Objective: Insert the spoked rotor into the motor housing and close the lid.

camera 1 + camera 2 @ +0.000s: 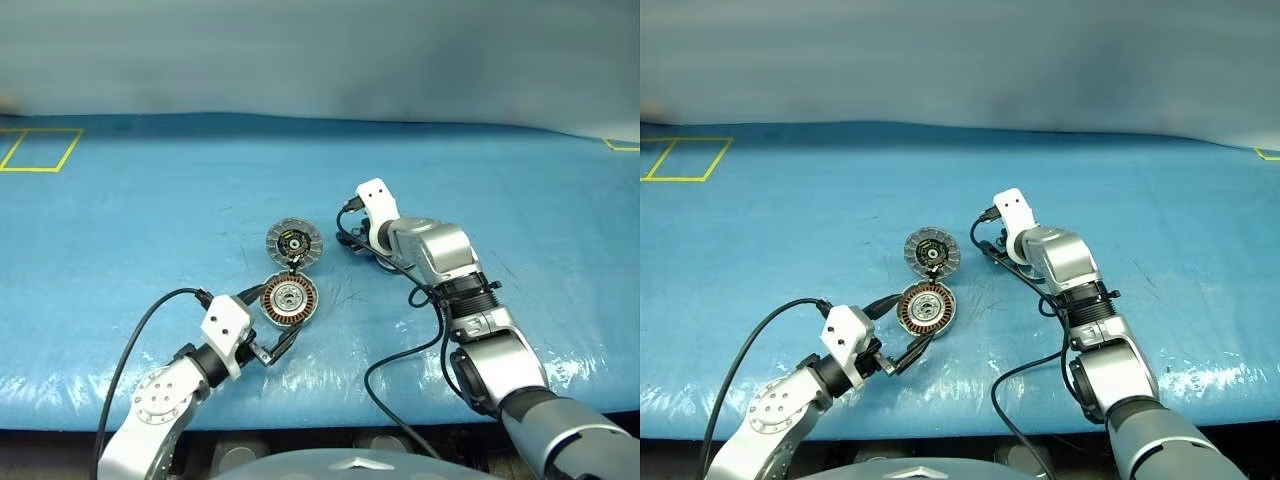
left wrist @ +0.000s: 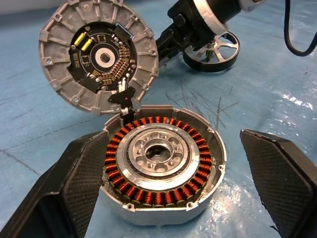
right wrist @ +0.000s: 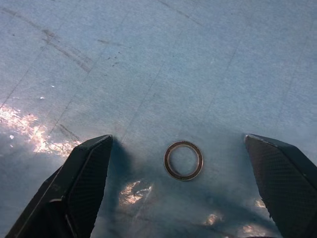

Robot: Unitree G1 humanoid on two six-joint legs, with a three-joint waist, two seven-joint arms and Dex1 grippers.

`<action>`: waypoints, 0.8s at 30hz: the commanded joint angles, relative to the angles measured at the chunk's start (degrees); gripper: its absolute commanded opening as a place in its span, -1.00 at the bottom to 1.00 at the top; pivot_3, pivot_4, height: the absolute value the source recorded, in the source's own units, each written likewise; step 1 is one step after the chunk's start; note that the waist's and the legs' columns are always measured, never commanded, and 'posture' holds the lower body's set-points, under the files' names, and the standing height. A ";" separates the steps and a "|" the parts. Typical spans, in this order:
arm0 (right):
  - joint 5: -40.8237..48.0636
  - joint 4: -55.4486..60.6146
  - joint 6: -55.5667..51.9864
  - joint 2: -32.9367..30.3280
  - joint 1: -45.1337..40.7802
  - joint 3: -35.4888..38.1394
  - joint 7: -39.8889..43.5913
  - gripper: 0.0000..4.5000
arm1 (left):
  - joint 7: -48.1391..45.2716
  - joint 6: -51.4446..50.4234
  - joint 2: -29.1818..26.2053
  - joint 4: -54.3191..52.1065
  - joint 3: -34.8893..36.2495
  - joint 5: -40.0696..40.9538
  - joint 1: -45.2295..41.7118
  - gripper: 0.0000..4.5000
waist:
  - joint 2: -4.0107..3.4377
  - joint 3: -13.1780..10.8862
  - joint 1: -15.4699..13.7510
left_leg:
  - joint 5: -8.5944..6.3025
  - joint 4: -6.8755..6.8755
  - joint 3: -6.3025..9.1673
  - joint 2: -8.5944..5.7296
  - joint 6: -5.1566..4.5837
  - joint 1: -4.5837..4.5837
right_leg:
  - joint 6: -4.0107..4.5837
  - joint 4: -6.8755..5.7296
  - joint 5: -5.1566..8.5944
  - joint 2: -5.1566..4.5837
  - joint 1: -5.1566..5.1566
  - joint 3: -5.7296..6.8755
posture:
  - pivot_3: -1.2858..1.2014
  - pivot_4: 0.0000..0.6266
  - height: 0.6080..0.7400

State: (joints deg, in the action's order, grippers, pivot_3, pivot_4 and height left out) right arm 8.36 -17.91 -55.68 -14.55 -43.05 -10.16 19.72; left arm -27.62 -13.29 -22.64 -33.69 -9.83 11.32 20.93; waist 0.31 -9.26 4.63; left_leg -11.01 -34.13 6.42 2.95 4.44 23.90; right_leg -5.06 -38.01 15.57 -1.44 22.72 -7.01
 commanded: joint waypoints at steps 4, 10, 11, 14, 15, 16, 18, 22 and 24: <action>-0.43 1.24 -1.81 0.21 -0.27 -0.31 1.49 0.73 | -0.04 1.31 0.31 -0.32 -0.22 0.10 0.62 1.00 | -0.01 0.00 0.05 | 0.00 -0.02 0.00 0.00 0.00 -0.01 | -0.02 0.00 0.01 0.00 -0.02 0.00 | 0.03 -0.52 1.00; -1.19 1.84 -2.62 0.68 0.14 -0.77 1.83 -0.15 | -0.13 1.00 0.30 -0.31 -0.07 0.34 0.37 1.00 | -0.01 0.00 0.20 | 0.00 -0.05 0.00 0.00 0.00 -0.07 | -0.18 -0.02 0.09 0.00 -0.07 0.00 | 0.03 -0.52 1.00; -1.30 2.01 -2.72 0.72 0.20 -0.80 1.88 -0.31 | -0.13 0.98 0.28 -0.31 -0.03 0.34 0.30 1.00 | -0.01 0.00 0.20 | 0.00 -0.05 0.00 0.00 0.00 -0.08 | -0.19 -0.03 0.10 0.00 -0.08 0.00 | 0.03 -0.52 1.00; -1.48 3.31 -3.13 0.77 0.50 -0.83 1.84 -0.71 | -0.13 0.80 0.18 -0.35 0.01 0.30 0.13 1.00 | -0.01 0.00 0.19 | 0.00 -0.07 0.00 0.00 0.00 -0.09 | -0.21 -0.03 0.10 0.00 -0.10 0.00 | 0.03 -0.52 1.00; -1.44 5.27 -3.41 0.43 0.70 -1.10 2.11 -0.71 | -0.08 0.90 0.18 -0.33 0.02 0.19 0.08 1.00 | -0.01 0.00 0.18 | 0.00 -0.07 0.00 0.00 0.00 -0.08 | -0.21 -0.03 0.09 0.00 -0.10 0.00 | 0.03 -0.52 1.00; -1.26 7.54 -3.65 0.00 0.91 -1.33 2.54 -0.71 | -0.01 0.99 0.23 -0.32 0.07 0.17 0.08 1.00 | -0.01 0.00 0.17 | 0.00 -0.07 0.00 0.00 0.00 -0.08 | -0.21 -0.03 0.09 0.00 -0.10 0.00 | 0.03 -0.52 1.00; -1.03 11.40 -4.21 -0.88 1.27 -1.77 3.33 -0.71 | -0.24 0.64 0.36 -0.32 0.13 0.90 0.16 1.00 | -0.06 -0.04 0.17 | 0.00 -0.04 0.01 0.00 0.00 -0.05 | -0.20 -0.03 0.09 0.00 -0.08 0.00 | 0.03 -0.52 1.00; 1.03 24.58 -9.01 -4.29 2.30 -0.09 4.90 -0.71 | -0.43 2.45 0.55 0.04 -0.52 0.22 0.72 1.00 | -0.18 -0.10 0.04 | 0.00 -0.03 0.02 -0.01 0.00 0.02 | -0.16 -0.03 0.07 0.00 0.01 0.00 | 0.03 -0.52 1.00; 2.02 31.63 -11.70 -7.72 3.46 -0.46 6.51 -0.71 | -0.61 2.38 0.80 0.02 -0.59 0.93 1.11 1.00 | -0.17 -0.10 -0.12 | 0.00 -0.01 0.03 -0.01 0.00 0.03 | -0.16 -0.02 0.09 0.00 0.01 0.01 | 0.03 -0.52 1.00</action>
State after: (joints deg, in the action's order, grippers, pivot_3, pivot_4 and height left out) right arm 9.18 7.29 -65.36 -20.60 -40.09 -11.59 24.93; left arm -27.76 -12.05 -22.23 -33.20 -9.96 11.45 21.54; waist 0.13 -9.36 4.51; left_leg -11.01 -34.14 6.46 2.94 4.44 23.92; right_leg -5.23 -38.03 15.68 -1.44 22.72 -7.00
